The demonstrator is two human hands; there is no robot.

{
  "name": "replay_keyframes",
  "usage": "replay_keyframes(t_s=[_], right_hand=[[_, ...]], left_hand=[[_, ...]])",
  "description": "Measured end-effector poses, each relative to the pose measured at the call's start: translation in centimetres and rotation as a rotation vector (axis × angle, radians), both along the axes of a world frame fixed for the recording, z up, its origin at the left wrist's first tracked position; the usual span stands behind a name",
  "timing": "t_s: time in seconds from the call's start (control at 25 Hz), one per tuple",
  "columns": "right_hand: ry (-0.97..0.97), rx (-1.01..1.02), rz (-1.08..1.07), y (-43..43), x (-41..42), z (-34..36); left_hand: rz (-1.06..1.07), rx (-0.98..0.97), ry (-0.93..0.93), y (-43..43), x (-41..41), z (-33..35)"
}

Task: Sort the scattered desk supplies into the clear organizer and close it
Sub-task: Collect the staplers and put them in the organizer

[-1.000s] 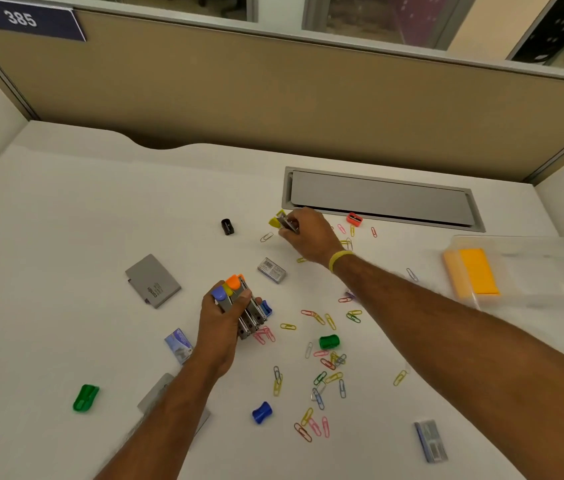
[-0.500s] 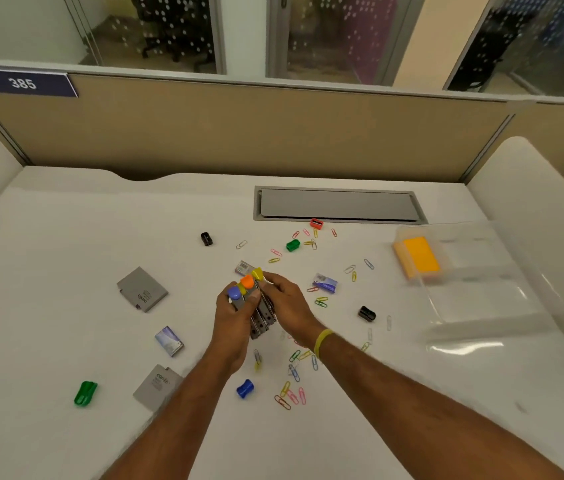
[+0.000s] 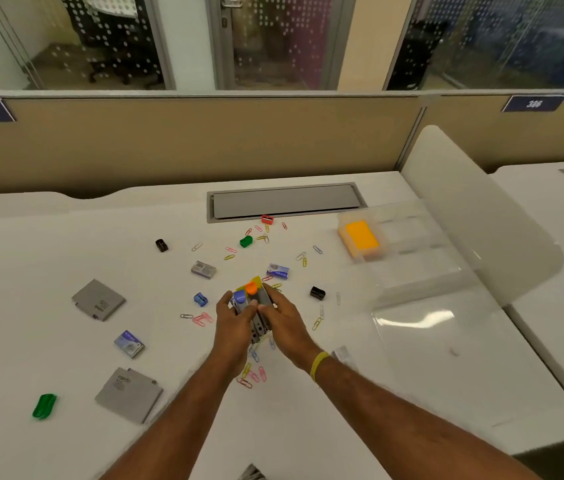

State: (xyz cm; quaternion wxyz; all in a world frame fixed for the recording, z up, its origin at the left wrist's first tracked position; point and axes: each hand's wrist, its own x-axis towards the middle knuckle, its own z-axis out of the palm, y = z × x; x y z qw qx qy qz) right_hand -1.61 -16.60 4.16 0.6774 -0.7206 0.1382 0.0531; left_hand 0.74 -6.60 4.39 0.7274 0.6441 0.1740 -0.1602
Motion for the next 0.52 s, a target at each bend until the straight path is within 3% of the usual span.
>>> replay_keyframes(t_s=[0.16, 0.52], right_hand=[[-0.051, 0.014, -0.076, -2.9, -2.2, 0.4], [-0.099, -0.016, -0.230, -11.1, -4.1, 0.0]], left_hand=[[-0.077, 0.059, -0.058, -3.3, -1.3, -0.1], [-0.188, -0.062, -0.094, -12.5, -2.4, 1.3]])
